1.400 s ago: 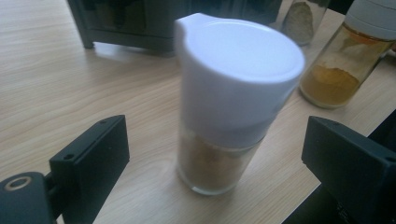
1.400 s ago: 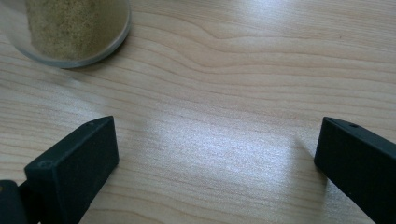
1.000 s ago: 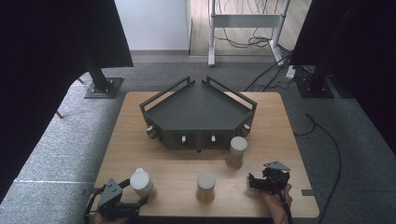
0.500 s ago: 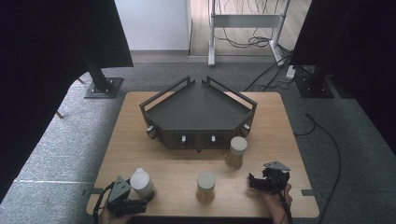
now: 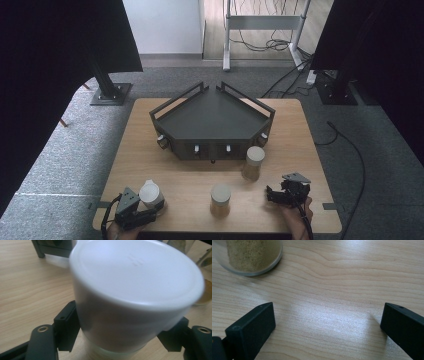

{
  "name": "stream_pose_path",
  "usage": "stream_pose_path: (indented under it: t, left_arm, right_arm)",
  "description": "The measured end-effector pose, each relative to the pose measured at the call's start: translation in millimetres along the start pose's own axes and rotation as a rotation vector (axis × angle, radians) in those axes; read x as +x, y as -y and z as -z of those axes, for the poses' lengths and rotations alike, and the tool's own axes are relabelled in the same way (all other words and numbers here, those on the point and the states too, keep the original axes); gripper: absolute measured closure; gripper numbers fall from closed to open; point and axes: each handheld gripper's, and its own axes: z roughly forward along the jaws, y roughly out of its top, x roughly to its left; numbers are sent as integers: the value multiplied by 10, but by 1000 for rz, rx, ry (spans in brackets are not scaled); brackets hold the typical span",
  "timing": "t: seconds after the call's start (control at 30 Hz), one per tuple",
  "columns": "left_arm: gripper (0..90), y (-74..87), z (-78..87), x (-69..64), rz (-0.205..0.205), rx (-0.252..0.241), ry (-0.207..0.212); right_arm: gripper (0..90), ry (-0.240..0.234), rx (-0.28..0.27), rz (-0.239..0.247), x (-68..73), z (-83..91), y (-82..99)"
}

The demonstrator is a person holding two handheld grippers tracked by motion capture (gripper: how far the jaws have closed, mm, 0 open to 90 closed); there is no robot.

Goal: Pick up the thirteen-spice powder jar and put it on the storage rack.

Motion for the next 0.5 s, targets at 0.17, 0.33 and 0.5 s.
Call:
stream_pose_path:
  t: [0.17,0.33,0.5]
  left_arm:
    - [305,-3,-1,-44,-2,-1,-15]
    - [306,-22,1,-73,-8,3,-21]
    - [306,-46,27,-127,-32,-13,-31]
  right_arm:
    - [0,-1,0,0,0,0,0]
    - [0,-2,0,1,0,1,1]
    - [0,-2,0,2,0,2,2]
